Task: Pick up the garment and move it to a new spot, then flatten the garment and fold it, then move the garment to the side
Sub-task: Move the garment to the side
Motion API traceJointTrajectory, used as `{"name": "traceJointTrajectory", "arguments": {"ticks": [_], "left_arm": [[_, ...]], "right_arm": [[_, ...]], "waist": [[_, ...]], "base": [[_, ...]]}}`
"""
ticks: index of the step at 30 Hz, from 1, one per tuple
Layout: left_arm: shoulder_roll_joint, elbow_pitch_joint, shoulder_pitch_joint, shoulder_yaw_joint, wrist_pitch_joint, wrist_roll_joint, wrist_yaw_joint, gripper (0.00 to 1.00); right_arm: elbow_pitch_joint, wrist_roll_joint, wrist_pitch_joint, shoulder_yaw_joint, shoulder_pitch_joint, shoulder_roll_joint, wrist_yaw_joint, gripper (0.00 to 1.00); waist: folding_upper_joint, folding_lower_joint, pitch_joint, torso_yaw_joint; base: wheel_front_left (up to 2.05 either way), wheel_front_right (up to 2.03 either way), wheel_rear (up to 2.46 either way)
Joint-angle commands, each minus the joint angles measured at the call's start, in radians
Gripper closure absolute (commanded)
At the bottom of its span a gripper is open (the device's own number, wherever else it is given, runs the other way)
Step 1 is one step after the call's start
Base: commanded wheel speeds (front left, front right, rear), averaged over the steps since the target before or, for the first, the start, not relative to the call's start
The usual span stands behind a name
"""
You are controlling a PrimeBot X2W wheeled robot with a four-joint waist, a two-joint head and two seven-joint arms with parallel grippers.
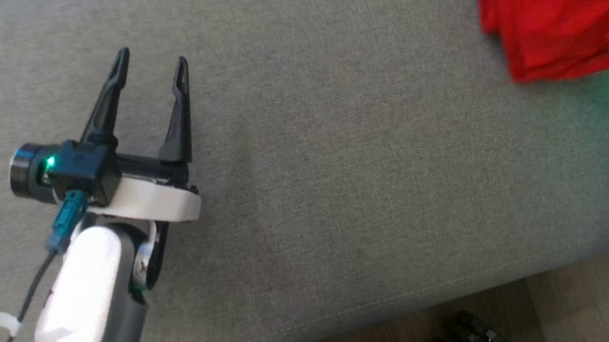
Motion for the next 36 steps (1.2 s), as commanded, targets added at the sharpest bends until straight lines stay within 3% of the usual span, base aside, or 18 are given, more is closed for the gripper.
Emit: {"name": "traceJointTrajectory", "arguments": {"ticks": [1,14,15,16,17,18,19,20,26,29,36], "left_arm": [[0.030,-0.040,-0.033,0.030,0.000,0.009,-0.005,0.00],[0.053,-0.050,-0.067,0.023,0.010,0.015,-0.008,0.00],[0.054,-0.050,-0.068,0.021,0.011,0.015,-0.009,0.00],[0.055,-0.051,-0.069,0.021,0.011,0.014,-0.009,0.00],[0.057,-0.051,-0.070,0.020,0.012,0.014,-0.009,0.00],[0.058,-0.051,-0.070,0.020,0.012,0.014,-0.008,0.00],[0.059,-0.051,-0.071,0.019,0.013,0.014,-0.008,0.00],[0.060,-0.051,-0.071,0.019,0.013,0.014,-0.007,0.00],[0.061,-0.041,-0.065,0.015,0.010,0.008,-0.005,0.00],[0.060,-0.030,-0.054,0.017,0.004,0.000,-0.001,0.00],[0.044,0.001,-0.002,0.030,-0.015,-0.030,0.022,0.00]], "right_arm": [[-0.037,0.013,0.006,-0.019,0.005,-0.047,0.004,1.00],[-0.038,0.071,0.016,-0.177,0.039,-0.036,0.004,1.00],[-0.035,0.078,0.010,-0.182,0.039,-0.033,0.004,0.84],[-0.033,0.084,0.004,-0.187,0.038,-0.031,0.004,0.48],[-0.031,0.090,-0.002,-0.190,0.037,-0.028,0.004,0.28],[-0.031,0.095,-0.007,-0.191,0.036,-0.027,0.004,0.29],[-0.033,0.099,-0.013,-0.191,0.035,-0.024,0.004,0.10],[-0.033,0.100,-0.016,-0.190,0.034,-0.022,0.004,0.00],[-0.036,0.102,-0.068,-0.197,0.039,-0.009,0.004,0.00],[-0.076,0.076,-0.106,-0.224,0.060,0.030,0.004,0.00],[-0.210,0.020,-0.224,-0.252,0.157,0.241,0.004,0.00]], "waist": [[0.0000,-0.0002,0.027,-0.016],[0.0000,-0.0002,0.082,-0.044],[0.0000,-0.0002,0.083,-0.044],[0.0000,-0.0002,0.084,-0.044],[0.0000,-0.0002,0.085,-0.045],[0.0000,-0.0002,0.086,-0.045],[0.0000,-0.0002,0.086,-0.045],[0.0000,-0.0002,0.085,-0.046],[0.0000,-0.0002,0.067,-0.044],[0.0000,-0.0002,0.043,-0.042],[0.0000,-0.0002,-0.043,-0.030]], "base": [[0.00,0.00,0.00],[0.00,0.00,0.00],[0.00,0.00,0.00],[0.00,0.00,0.00],[0.00,0.00,0.00],[0.00,0.00,0.00],[0.00,0.00,0.00],[0.00,0.00,0.00],[0.00,0.00,0.00],[0.00,0.00,0.00],[0.00,0.00,0.00]]}}
